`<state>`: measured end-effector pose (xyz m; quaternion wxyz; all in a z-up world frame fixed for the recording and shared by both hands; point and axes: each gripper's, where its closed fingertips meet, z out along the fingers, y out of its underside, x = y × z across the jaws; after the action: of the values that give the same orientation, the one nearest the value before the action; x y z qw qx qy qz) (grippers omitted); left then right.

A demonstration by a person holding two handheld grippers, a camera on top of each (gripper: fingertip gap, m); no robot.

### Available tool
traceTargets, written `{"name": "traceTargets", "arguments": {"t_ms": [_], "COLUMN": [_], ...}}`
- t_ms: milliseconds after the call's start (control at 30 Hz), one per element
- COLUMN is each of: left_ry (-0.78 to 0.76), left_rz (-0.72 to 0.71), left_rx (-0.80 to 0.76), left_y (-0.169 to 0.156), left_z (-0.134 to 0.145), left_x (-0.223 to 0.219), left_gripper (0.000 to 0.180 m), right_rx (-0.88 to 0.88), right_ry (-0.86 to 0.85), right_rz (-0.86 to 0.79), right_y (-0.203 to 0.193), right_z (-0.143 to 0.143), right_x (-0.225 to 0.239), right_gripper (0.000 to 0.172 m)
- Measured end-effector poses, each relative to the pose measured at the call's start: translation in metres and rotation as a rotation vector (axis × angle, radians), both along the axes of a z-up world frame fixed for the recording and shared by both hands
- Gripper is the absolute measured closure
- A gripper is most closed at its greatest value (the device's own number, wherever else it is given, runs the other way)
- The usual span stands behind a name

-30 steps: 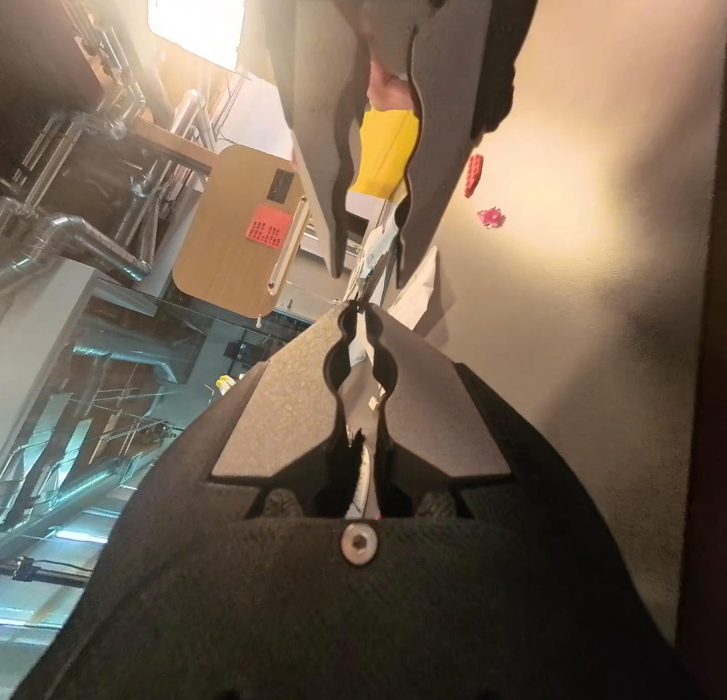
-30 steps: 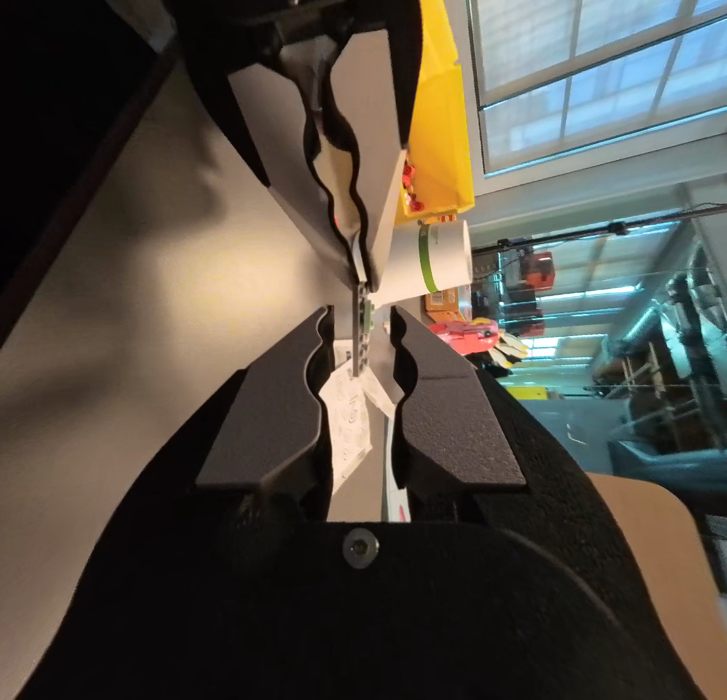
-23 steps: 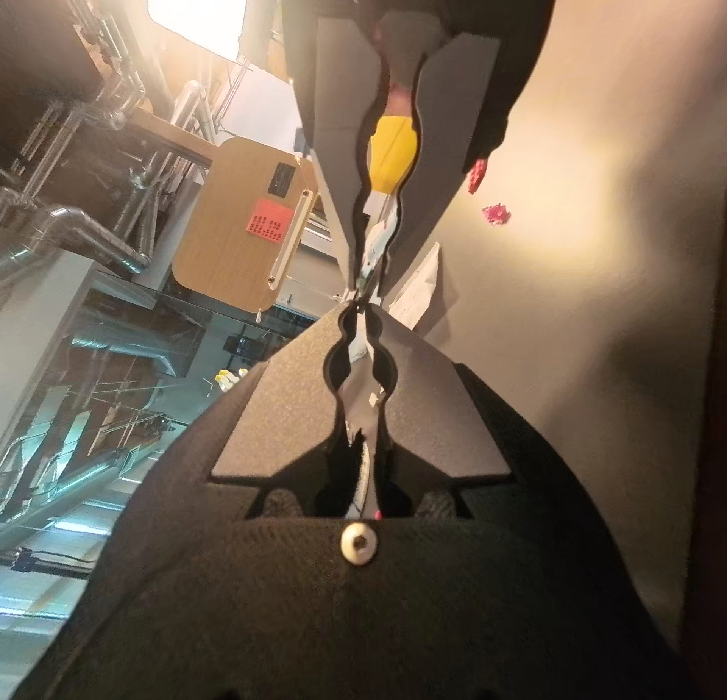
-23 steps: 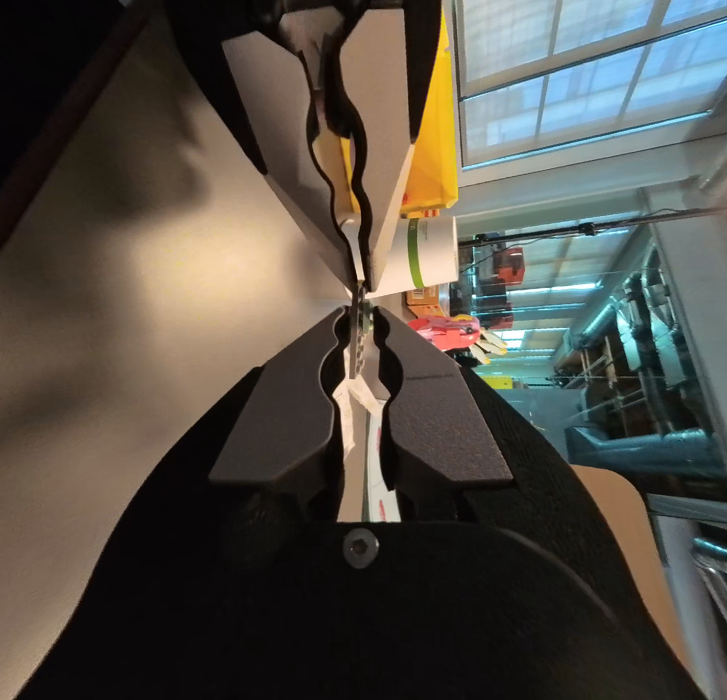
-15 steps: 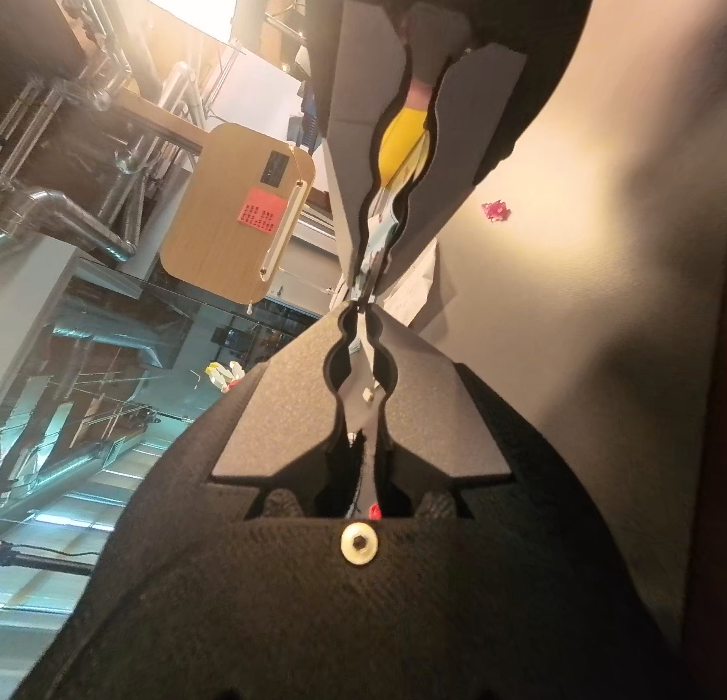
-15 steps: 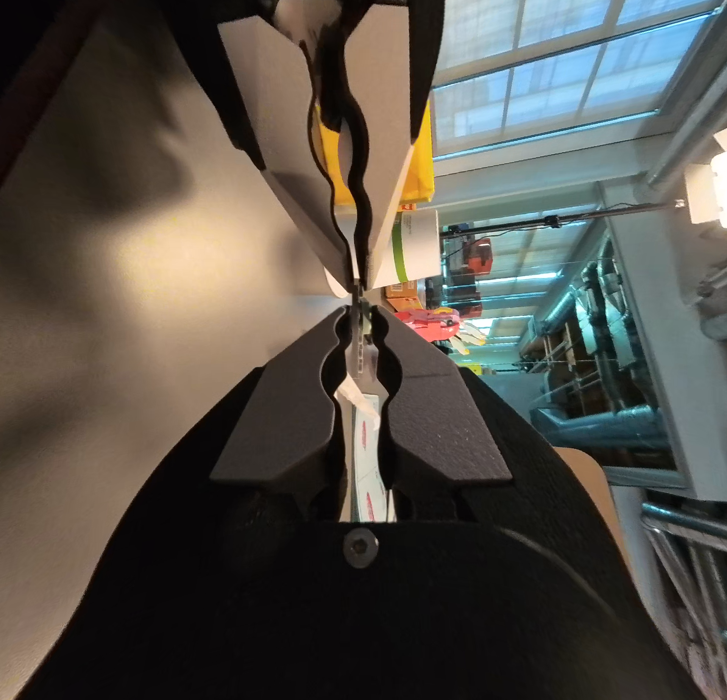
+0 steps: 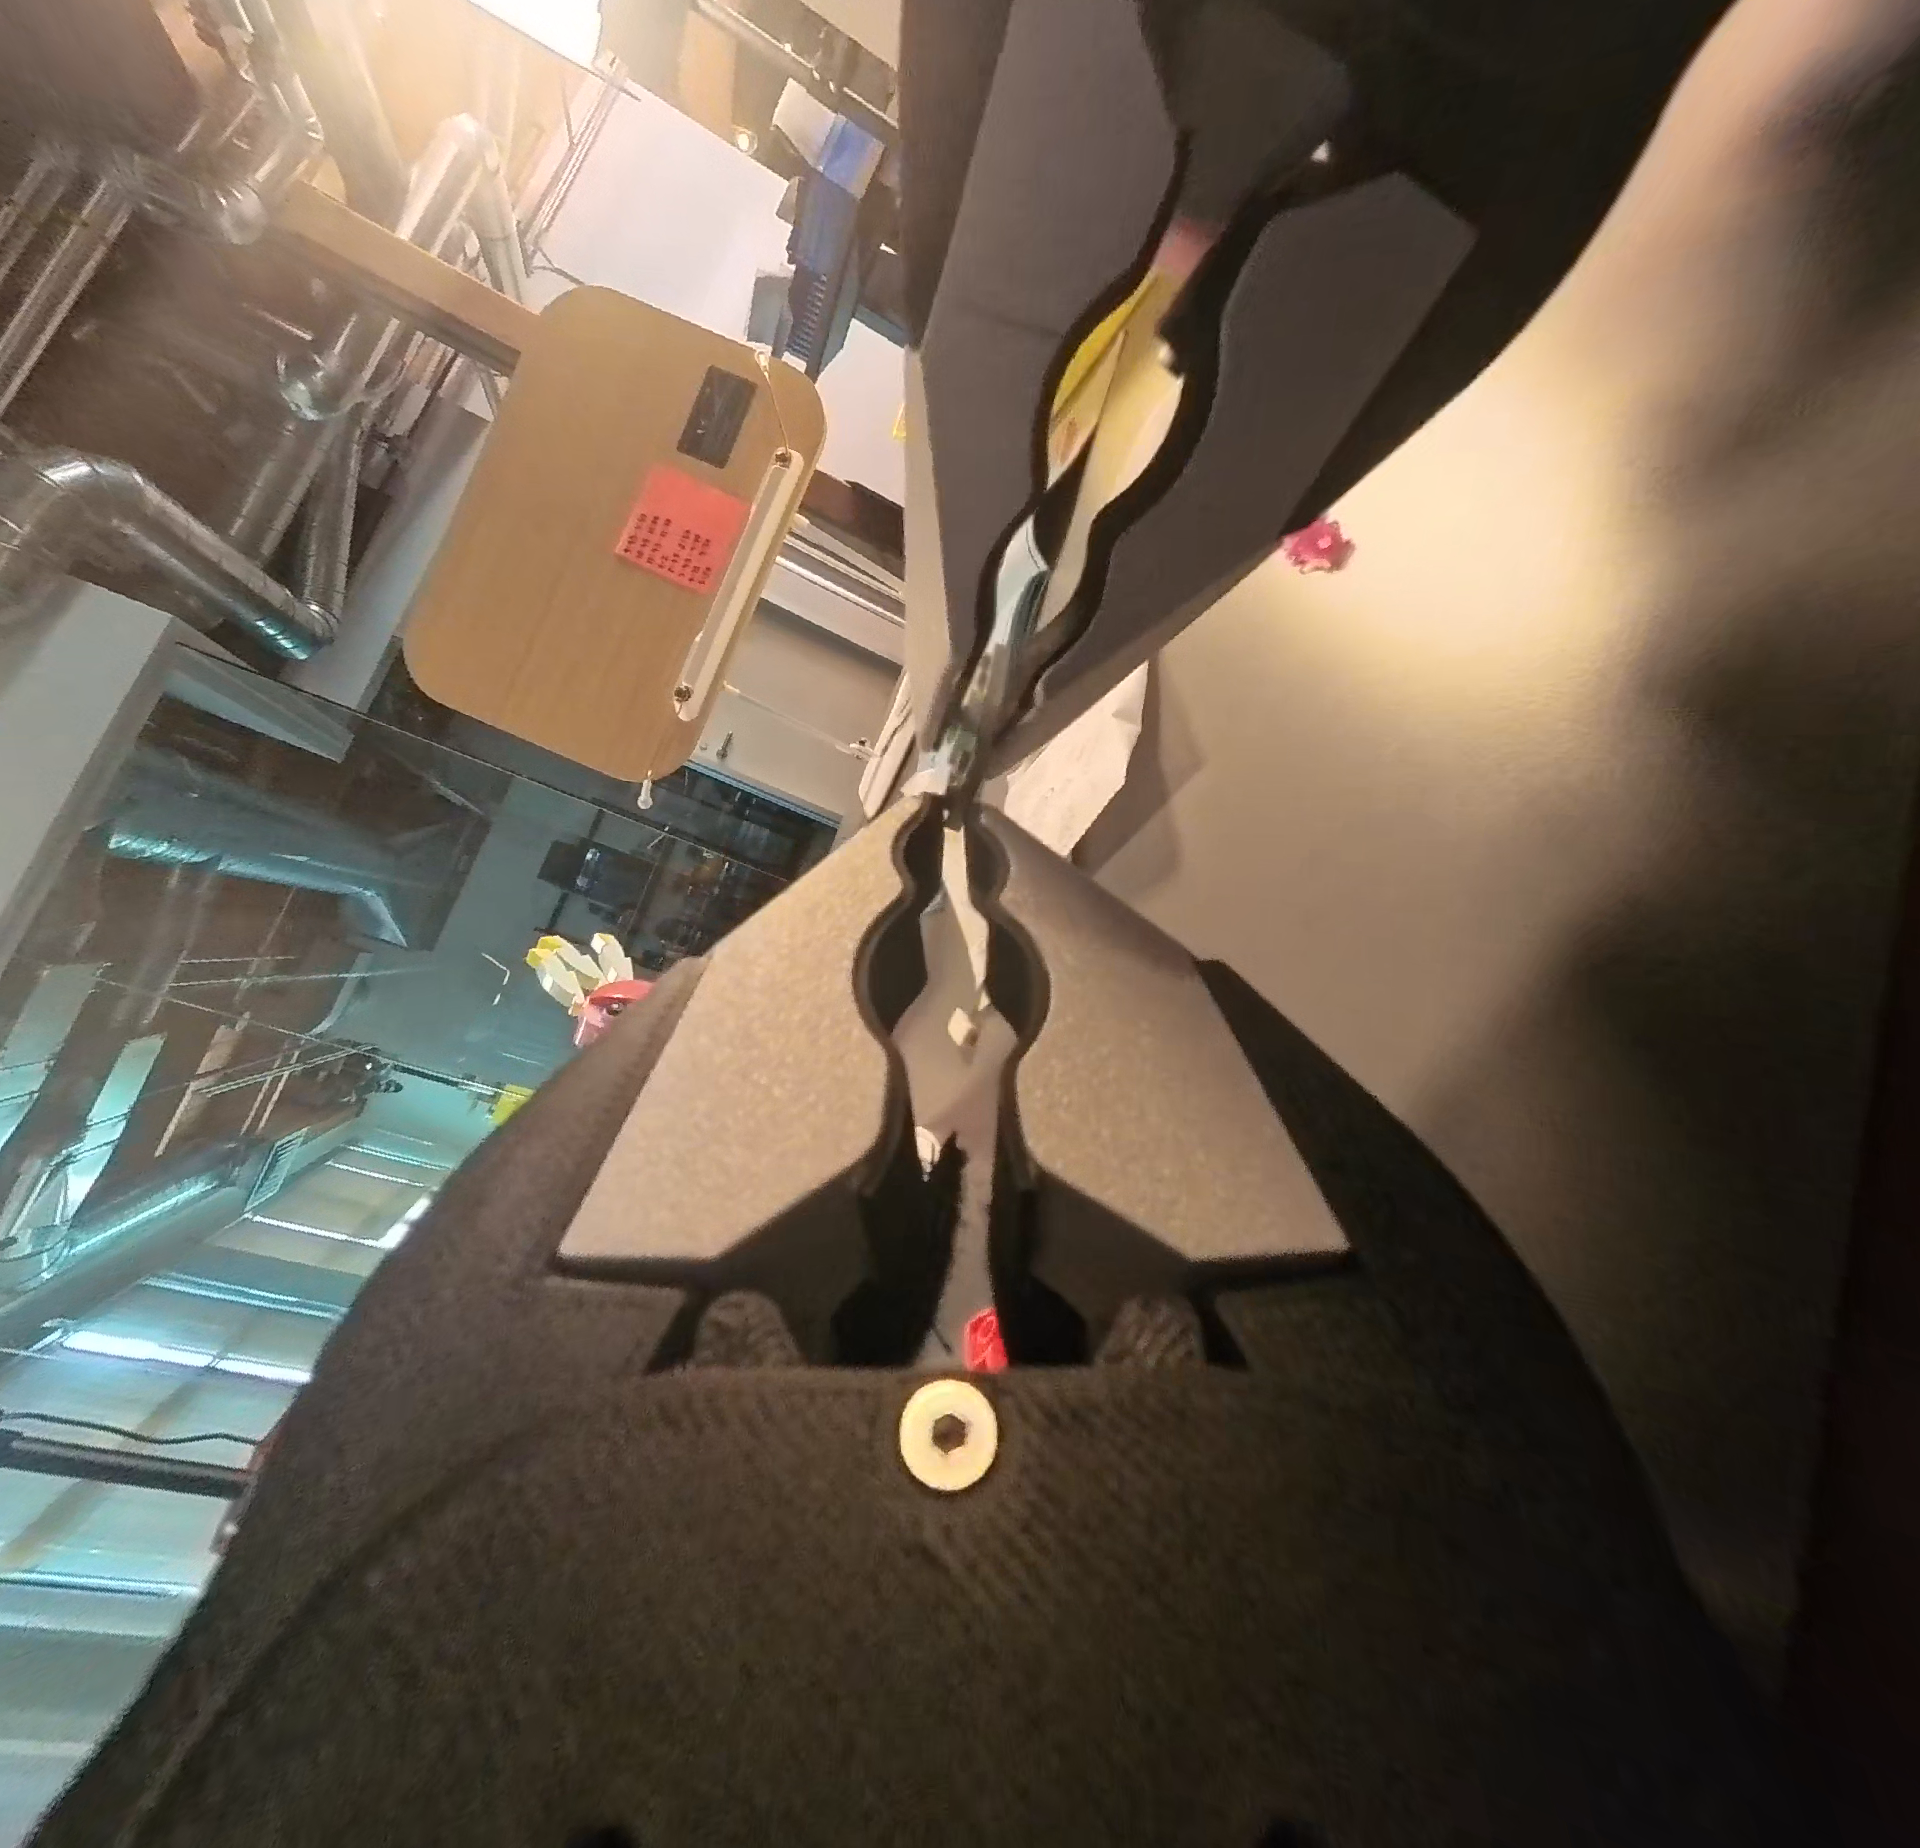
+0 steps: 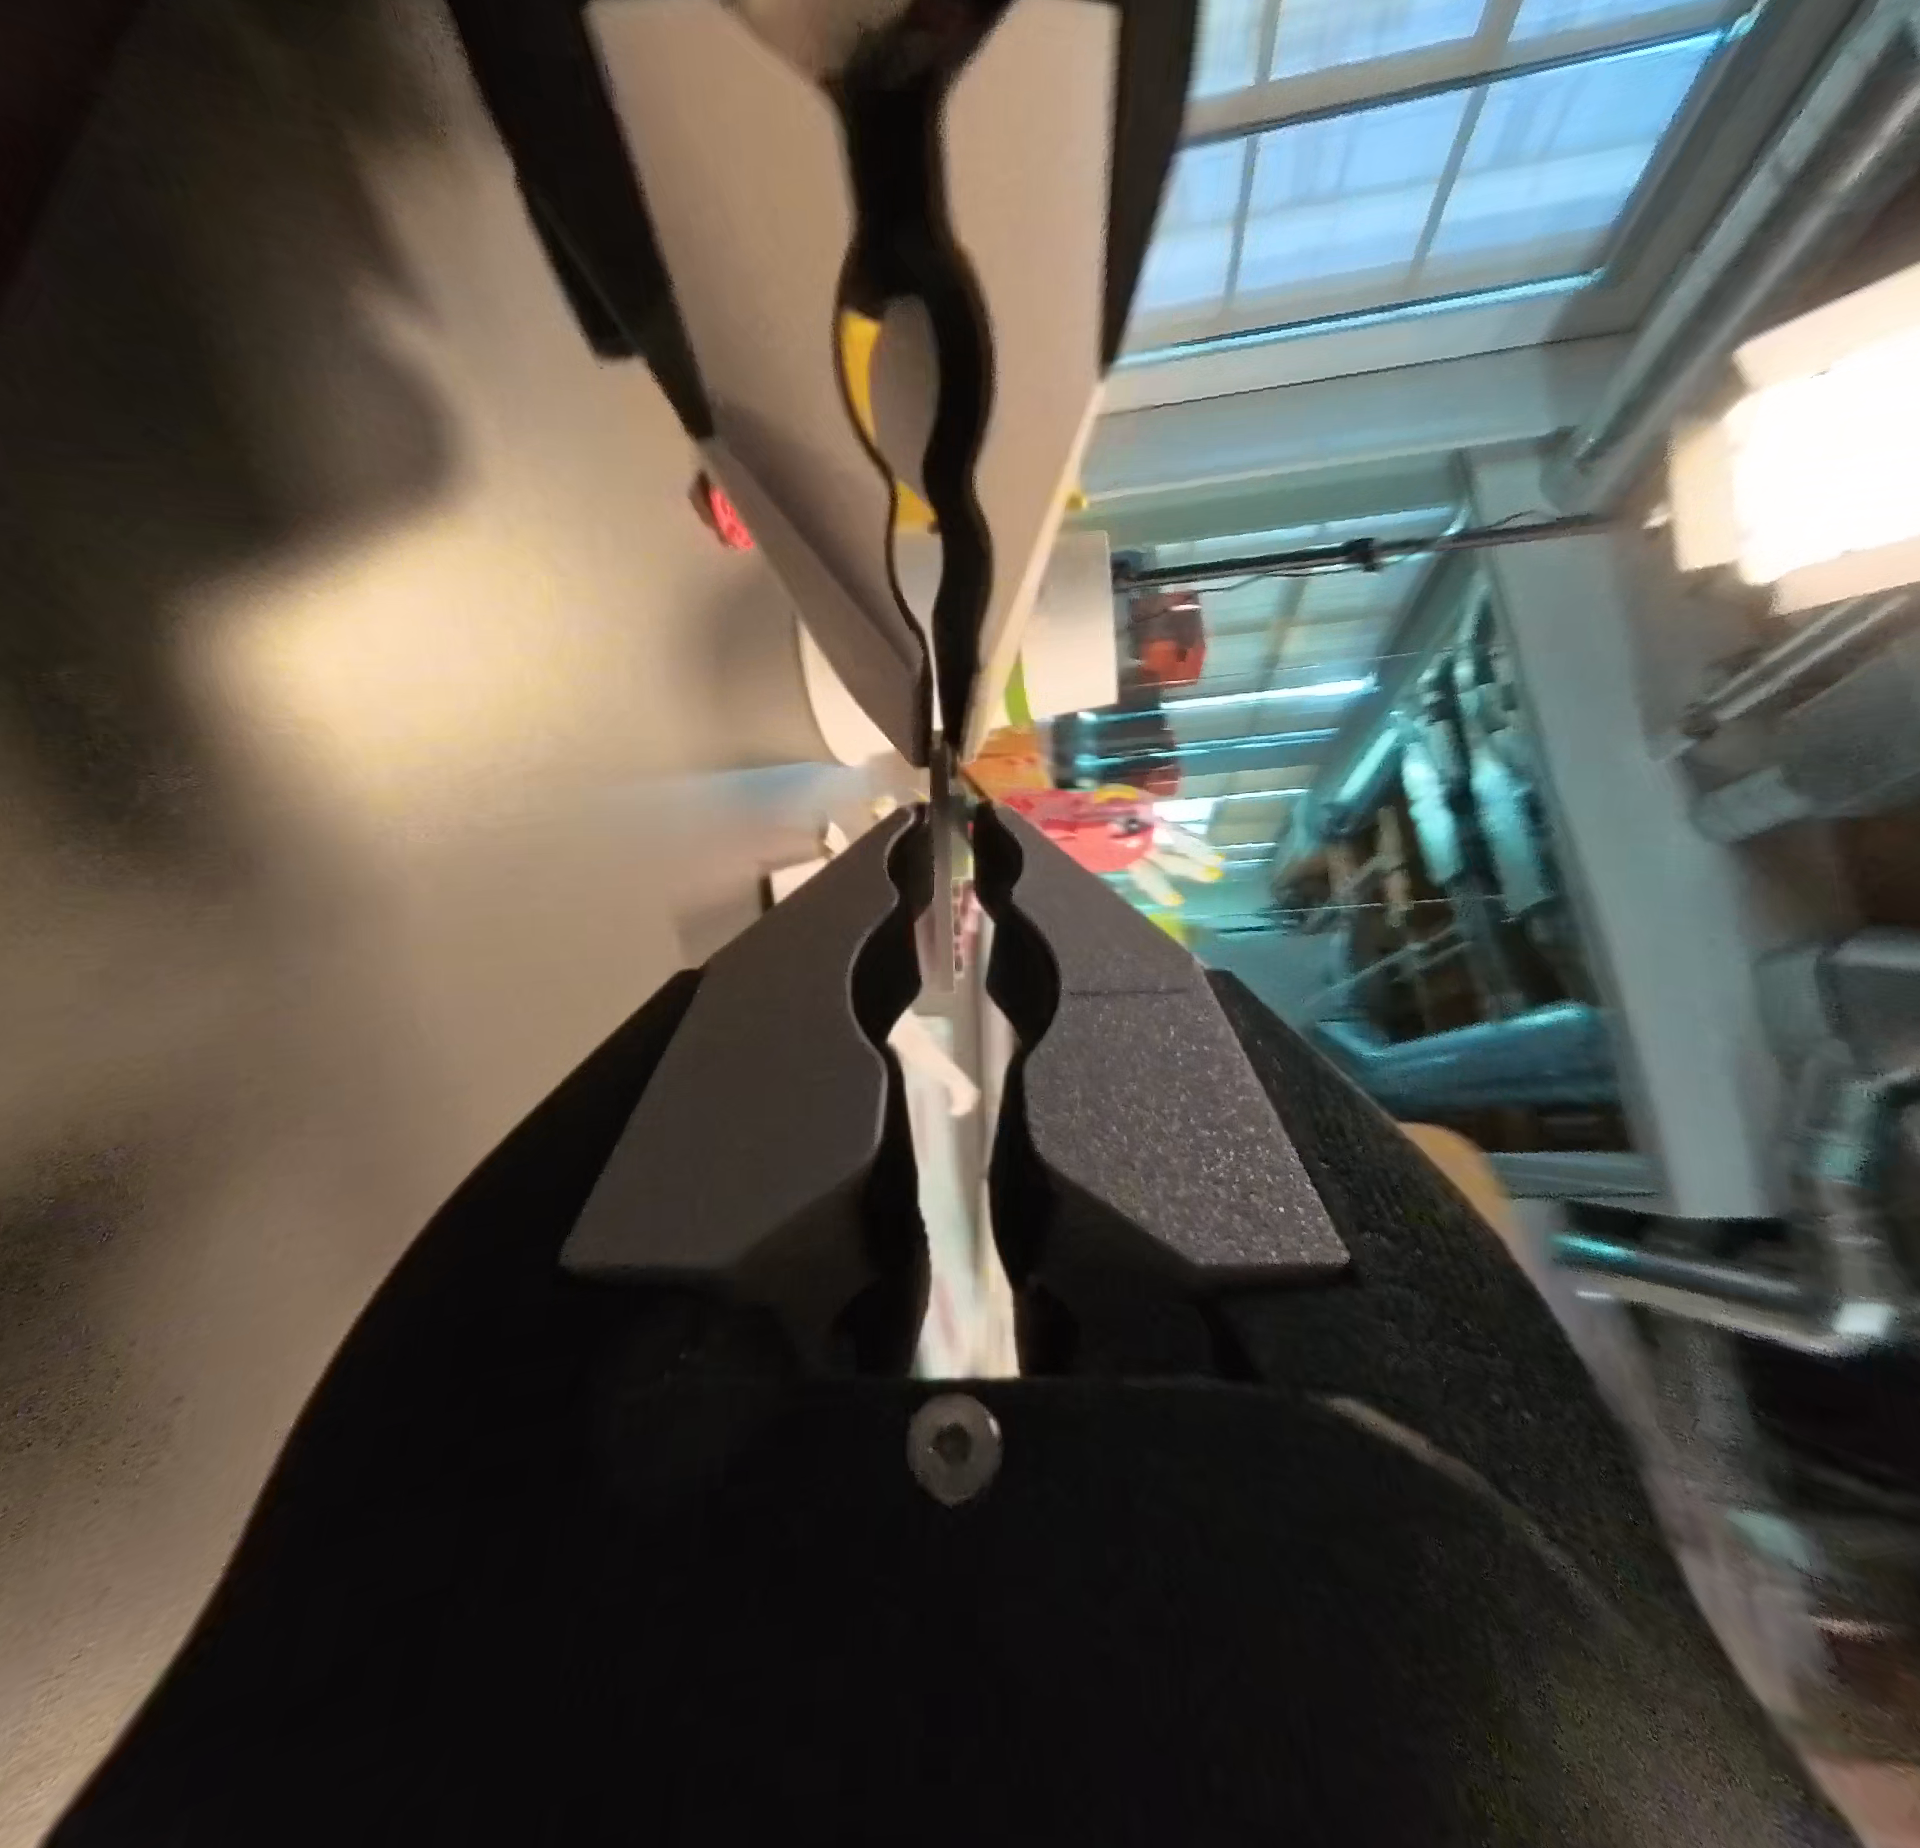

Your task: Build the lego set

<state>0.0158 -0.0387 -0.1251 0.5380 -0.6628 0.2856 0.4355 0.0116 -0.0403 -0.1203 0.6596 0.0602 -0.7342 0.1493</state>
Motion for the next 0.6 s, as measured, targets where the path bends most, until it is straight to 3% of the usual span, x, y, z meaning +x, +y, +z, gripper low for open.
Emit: {"name": "traceTargets", "arguments": {"t_ms": [100, 267, 400, 500, 600], "left_ry": [-0.016, -0.091, -0.031, -0.007, 0.007], "left_rz": [-0.025, -0.065, 0.000, 0.030, 0.040], "left_rx": [0.000, 0.015, 0.023, 0.026, 0.025], "left_y": [0.000, 0.002, 0.002, 0.003, 0.008], "left_z": [0.000, 0.002, 0.003, 0.004, 0.005], "left_x": [0.003, 0.005, -0.005, -0.010, -0.015], "left_gripper": [0.178, 0.178, 0.178, 0.178, 0.178], "right_rx": [-0.188, -0.133, -0.232, -0.518, -0.879], "right_ry": [-0.151, -0.059, -0.163, -0.321, -0.594], "right_rz": [0.055, 0.099, 0.188, 0.068, -0.169], "right_y": [0.000, 0.000, 0.004, 0.062, 0.145], "right_z": [-0.001, 0.001, 0.001, 0.016, 0.000], "right_x": [0.002, 0.005, 0.019, 0.006, -0.018], "right_gripper": [0.166, 0.165, 0.142, 0.140, 0.118]}}
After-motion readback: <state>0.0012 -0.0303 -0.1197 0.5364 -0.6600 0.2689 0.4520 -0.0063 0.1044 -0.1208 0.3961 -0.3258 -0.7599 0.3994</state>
